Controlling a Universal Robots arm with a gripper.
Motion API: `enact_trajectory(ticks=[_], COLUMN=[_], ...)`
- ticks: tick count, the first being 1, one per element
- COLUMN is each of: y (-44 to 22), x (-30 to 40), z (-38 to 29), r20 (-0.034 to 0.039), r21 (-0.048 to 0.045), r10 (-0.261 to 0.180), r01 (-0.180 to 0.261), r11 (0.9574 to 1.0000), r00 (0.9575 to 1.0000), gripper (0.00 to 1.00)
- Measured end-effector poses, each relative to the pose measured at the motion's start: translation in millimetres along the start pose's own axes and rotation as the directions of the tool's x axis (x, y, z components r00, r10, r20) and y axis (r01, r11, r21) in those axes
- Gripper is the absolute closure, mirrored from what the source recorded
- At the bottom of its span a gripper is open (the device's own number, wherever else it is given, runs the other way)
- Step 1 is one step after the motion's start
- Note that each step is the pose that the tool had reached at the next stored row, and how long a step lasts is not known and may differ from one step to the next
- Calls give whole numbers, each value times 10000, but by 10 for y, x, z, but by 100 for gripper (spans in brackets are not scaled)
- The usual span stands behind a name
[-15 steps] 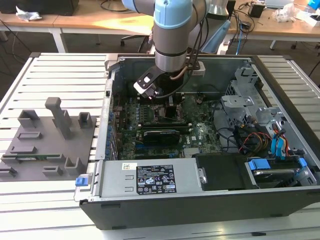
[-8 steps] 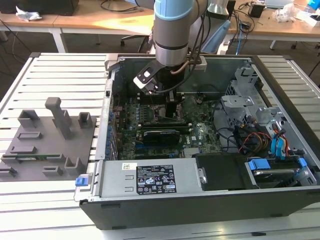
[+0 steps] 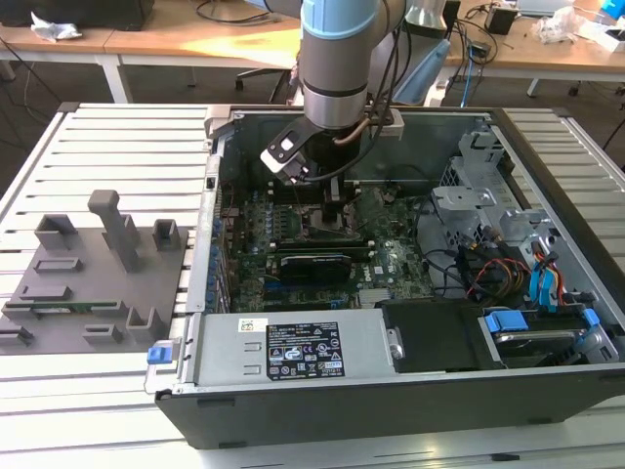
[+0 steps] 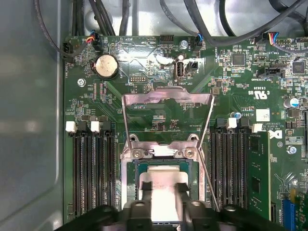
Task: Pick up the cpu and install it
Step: 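Place the cpu into insertion slot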
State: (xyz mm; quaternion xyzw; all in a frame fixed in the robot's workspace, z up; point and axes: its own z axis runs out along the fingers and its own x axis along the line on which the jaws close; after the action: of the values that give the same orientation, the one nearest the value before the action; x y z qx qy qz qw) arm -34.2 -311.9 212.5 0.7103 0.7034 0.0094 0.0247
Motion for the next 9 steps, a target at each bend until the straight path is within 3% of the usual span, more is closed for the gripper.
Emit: enact_trajectory(ticks=[2,4,9], y=[0,0,0], x=[0,0,0], z=[-1,-2,-5], r20=[0,0,0], r21=[0,0,0], r10=[0,0,0], r01=[0,0,0], r11=[10000,10000,10000], r00=[10000,10000,10000], gripper=[71,89,89])
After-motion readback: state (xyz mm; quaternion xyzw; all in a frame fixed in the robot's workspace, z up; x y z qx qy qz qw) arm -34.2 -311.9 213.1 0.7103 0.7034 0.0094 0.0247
